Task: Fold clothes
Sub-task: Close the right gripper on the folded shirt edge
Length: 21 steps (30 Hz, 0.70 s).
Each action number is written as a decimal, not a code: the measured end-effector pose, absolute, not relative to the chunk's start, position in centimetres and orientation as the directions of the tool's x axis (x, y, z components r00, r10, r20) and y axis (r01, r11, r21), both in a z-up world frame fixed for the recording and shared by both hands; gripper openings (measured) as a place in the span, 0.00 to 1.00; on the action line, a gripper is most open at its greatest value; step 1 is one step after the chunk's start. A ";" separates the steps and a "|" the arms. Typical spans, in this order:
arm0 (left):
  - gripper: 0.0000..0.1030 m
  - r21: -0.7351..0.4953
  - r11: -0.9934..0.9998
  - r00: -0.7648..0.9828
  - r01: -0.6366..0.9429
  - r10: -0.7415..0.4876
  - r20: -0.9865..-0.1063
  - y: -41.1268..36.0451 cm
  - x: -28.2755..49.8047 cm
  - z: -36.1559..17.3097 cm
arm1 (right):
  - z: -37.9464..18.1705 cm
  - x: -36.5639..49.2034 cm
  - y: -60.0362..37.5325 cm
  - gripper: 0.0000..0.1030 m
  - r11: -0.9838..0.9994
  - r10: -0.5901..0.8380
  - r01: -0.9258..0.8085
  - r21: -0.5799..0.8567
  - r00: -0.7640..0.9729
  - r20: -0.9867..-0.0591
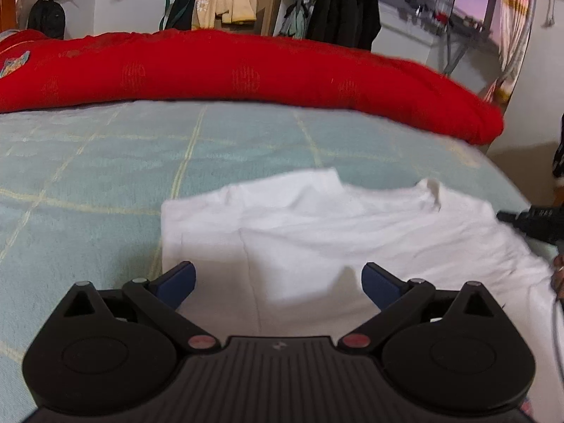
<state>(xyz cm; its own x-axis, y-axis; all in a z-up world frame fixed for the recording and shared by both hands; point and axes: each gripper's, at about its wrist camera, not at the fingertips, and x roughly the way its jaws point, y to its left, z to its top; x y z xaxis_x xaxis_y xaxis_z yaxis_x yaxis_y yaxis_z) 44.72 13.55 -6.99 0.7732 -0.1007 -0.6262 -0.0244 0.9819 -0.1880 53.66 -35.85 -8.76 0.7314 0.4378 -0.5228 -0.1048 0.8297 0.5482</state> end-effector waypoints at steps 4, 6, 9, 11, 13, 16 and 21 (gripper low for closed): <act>0.97 -0.248 0.969 0.806 0.017 -0.160 -0.570 14.2 46.0 -5.5 | -5.8 53.0 -34.4 0.16 0.898 0.357 -0.129 0.421 0.772 -0.525; 0.97 -0.287 0.955 0.803 0.071 -0.225 -0.552 14.0 47.6 -5.1 | -4.0 52.7 -32.3 0.16 0.905 0.389 -0.216 0.366 0.767 -0.510; 0.97 -0.370 0.919 0.749 0.135 -0.339 -0.569 13.3 51.0 -5.7 | -3.5 53.6 -27.7 0.16 0.891 0.453 -0.343 0.296 0.687 -0.569; 0.97 -0.349 0.930 0.733 0.117 -0.318 -0.601 12.9 53.1 -6.9 | -4.6 54.6 -24.7 0.16 0.904 0.416 -0.377 0.204 0.656 -0.630; 0.97 -0.312 0.948 0.711 0.069 -0.266 -0.651 12.7 55.0 -8.2 | -5.9 56.0 -22.7 0.14 0.915 0.369 -0.381 0.136 0.646 -0.669; 0.97 -0.286 0.958 0.718 0.031 -0.220 -0.661 13.1 56.4 -9.5 | -6.6 58.2 -23.1 0.07 0.928 0.359 -0.329 0.176 0.657 -0.663; 0.96 -0.289 0.957 0.709 0.004 -0.206 -0.674 13.6 56.0 -7.3 | -5.7 60.0 -24.5 0.15 0.933 0.359 -0.266 0.241 0.665 -0.655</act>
